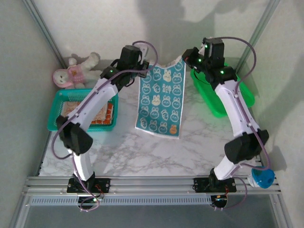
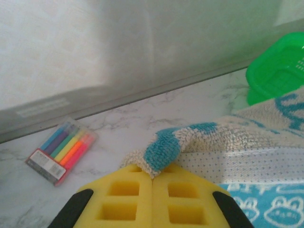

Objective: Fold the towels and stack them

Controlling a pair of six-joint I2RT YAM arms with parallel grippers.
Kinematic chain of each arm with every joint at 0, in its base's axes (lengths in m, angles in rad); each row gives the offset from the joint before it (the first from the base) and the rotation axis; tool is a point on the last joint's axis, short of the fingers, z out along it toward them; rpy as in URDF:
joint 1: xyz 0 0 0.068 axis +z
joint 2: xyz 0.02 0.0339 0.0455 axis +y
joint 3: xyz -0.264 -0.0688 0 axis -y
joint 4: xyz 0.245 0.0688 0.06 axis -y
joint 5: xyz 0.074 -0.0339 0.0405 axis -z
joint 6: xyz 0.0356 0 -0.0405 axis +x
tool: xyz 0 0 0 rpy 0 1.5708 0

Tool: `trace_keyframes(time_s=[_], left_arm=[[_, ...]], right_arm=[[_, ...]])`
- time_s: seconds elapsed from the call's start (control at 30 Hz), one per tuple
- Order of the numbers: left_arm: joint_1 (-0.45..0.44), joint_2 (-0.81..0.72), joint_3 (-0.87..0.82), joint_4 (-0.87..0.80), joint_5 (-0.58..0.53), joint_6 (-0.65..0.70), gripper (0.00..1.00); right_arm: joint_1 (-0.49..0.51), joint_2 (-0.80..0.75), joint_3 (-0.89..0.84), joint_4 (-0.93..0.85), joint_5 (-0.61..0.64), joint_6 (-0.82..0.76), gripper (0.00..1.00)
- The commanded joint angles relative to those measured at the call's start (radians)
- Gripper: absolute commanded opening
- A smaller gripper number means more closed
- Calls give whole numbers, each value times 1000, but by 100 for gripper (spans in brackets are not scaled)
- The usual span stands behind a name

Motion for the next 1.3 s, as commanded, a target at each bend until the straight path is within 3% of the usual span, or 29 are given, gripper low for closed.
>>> trace_keyframes(time_s=[0.0, 0.23, 0.73, 1.0, 1.27], left_arm=[[35, 93, 155, -14, 69, 27, 0], [56, 193, 187, -6, 90, 33, 0], [32, 76, -324, 164, 97, -22, 0], [-1, -9, -547, 245, 106, -79, 0], [-38, -35, -644, 278, 109, -122, 1]], right_arm=[[-24, 88, 131, 25, -40, -26, 0], [-42, 200, 167, 27, -81, -39, 0], [-40, 0, -536, 247, -82, -48, 0], [-37, -7, -696, 296, -82, -53, 0], [-37, 6, -757, 305, -79, -66, 0]])
